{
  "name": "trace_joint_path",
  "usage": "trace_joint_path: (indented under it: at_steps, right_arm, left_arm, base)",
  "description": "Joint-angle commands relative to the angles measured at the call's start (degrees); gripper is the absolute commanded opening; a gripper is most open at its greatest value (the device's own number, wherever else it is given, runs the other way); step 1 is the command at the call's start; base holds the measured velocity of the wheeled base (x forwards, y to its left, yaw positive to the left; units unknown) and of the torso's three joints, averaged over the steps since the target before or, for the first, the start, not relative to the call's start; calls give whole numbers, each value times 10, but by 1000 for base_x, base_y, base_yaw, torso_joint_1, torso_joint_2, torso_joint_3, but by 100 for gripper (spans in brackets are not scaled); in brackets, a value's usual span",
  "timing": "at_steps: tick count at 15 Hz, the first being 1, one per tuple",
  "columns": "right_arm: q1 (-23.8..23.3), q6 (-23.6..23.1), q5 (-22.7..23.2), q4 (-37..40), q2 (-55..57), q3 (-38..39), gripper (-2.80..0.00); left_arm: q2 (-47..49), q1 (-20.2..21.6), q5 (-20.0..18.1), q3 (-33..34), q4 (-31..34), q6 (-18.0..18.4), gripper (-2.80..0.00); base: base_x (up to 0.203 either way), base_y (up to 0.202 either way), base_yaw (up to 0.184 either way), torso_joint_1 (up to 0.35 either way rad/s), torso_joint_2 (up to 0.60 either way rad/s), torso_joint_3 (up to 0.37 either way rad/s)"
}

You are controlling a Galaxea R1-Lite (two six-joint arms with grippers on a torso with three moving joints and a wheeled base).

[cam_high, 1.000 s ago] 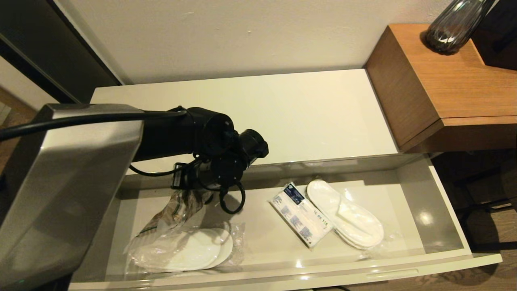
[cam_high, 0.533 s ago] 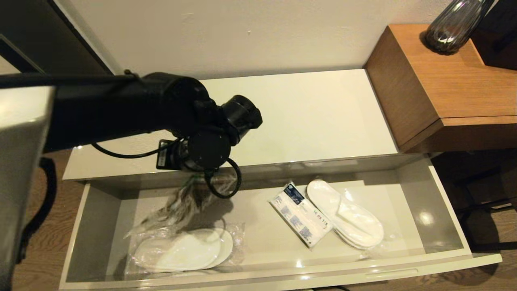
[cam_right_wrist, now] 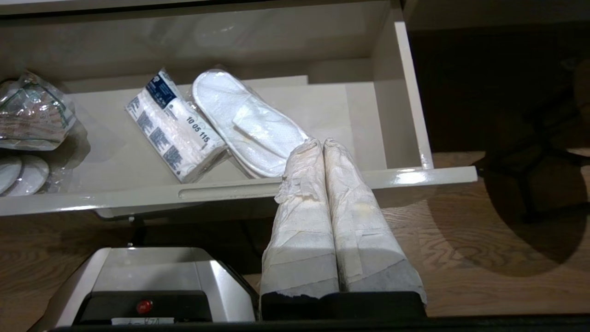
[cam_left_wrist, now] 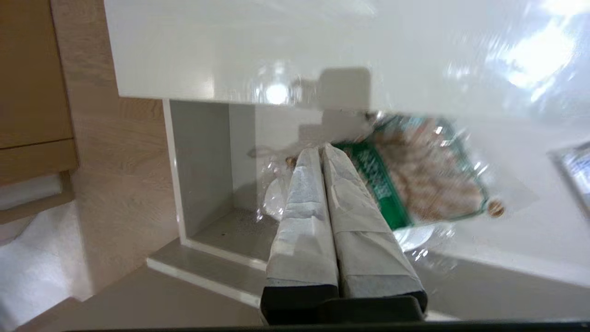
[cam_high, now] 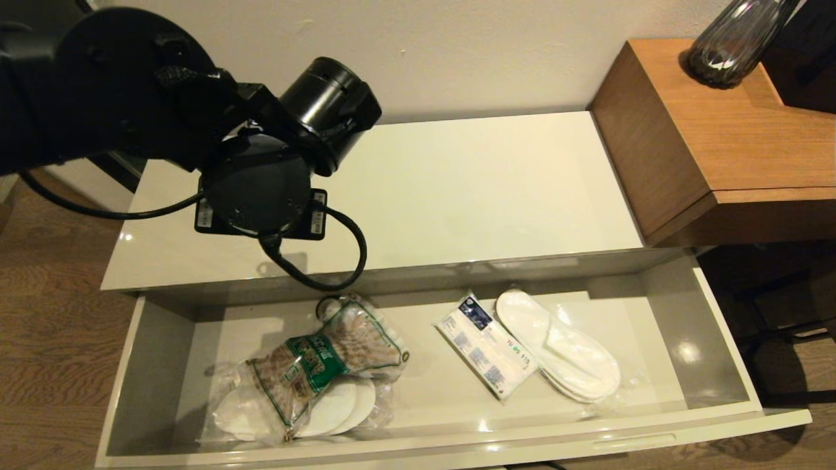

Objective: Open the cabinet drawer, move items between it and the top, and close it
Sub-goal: Place the solid drinks on the table

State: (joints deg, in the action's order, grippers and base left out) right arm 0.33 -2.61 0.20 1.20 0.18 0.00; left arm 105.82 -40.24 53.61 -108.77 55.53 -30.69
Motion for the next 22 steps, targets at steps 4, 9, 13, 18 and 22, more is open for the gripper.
trace_joint_path:
  at_steps: [4, 9, 13, 18, 22]
  right_arm:
    - [0, 0, 0, 0, 1, 1, -280]
    - [0, 0, 0, 0, 1, 1, -280]
    - [0, 0, 0, 0, 1, 1, -280]
    - [0, 0, 0, 0, 1, 1, -280]
    - [0, 0, 0, 0, 1, 1, -280]
  left_arm:
    - [23, 0, 1, 119, -3, -43, -280]
    - [130, -13, -31, 151, -6, -125, -280]
    - [202, -32, -78, 180, -43, -167, -280]
    - [248, -36, -95, 220, -67, -211, -280]
    - [243, -52, -99, 332, -110, -220, -280]
  base:
    - [0, 0, 0, 0, 0, 0]
    - [0, 0, 0, 0, 0, 0]
    - [0, 0, 0, 0, 0, 0]
    - [0, 0, 0, 0, 0, 0]
    - [0, 0, 0, 0, 0, 0]
